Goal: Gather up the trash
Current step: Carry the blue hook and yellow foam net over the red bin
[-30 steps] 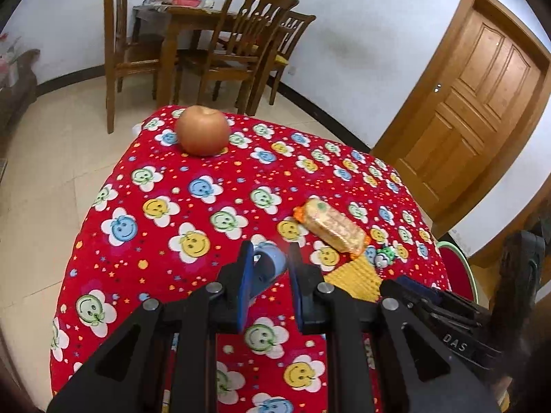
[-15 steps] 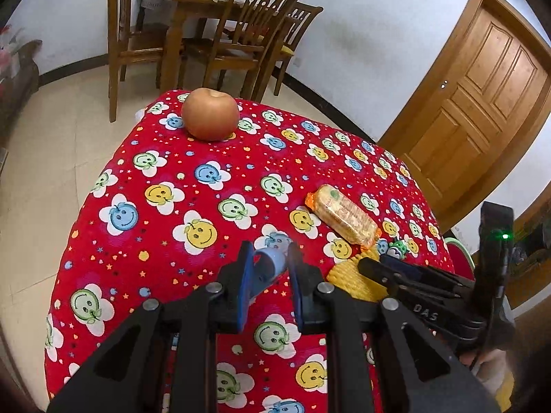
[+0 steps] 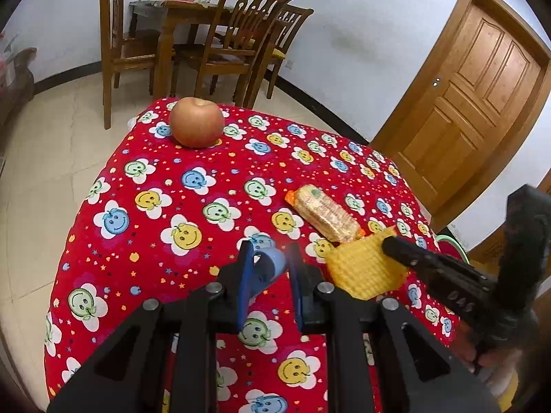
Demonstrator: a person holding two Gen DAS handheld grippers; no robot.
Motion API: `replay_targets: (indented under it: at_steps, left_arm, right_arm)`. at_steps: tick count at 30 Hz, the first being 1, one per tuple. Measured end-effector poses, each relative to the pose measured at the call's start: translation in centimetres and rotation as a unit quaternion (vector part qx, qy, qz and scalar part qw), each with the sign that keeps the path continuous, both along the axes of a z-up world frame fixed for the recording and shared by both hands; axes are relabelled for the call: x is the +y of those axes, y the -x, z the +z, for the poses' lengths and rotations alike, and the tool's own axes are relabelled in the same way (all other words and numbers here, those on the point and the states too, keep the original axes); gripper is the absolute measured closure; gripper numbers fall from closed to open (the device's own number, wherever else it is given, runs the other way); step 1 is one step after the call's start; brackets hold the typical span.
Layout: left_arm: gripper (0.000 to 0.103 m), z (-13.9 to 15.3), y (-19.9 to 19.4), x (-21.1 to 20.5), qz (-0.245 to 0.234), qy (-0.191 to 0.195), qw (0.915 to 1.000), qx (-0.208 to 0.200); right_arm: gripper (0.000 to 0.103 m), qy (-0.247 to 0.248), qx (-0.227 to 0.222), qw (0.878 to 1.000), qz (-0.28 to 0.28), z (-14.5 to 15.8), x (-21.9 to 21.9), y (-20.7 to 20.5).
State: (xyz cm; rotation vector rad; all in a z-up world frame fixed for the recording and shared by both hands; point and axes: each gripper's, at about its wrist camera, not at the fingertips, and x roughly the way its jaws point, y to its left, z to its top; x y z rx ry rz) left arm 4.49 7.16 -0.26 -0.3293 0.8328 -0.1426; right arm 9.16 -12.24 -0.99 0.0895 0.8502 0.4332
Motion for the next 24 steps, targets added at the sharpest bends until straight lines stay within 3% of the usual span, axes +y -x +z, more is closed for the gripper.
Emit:
replay_targets:
  at_steps: [14, 24]
  left_arm:
    - [0.084, 2.6, 0.5, -3.7, -0.041, 0.004, 0.9988, -0.026]
    - [0.084, 4.2, 0.5, -8.4, -0.095, 0.012, 0.9947, -0.039]
  right_arm:
    - [0.093, -0.067, -0.053, 0.995, -0.048, 5.2, -5.1, 3.4]
    - [0.093, -0.045, -0.082, 0.988, -0.12, 6.1, -9.9, 6.3]
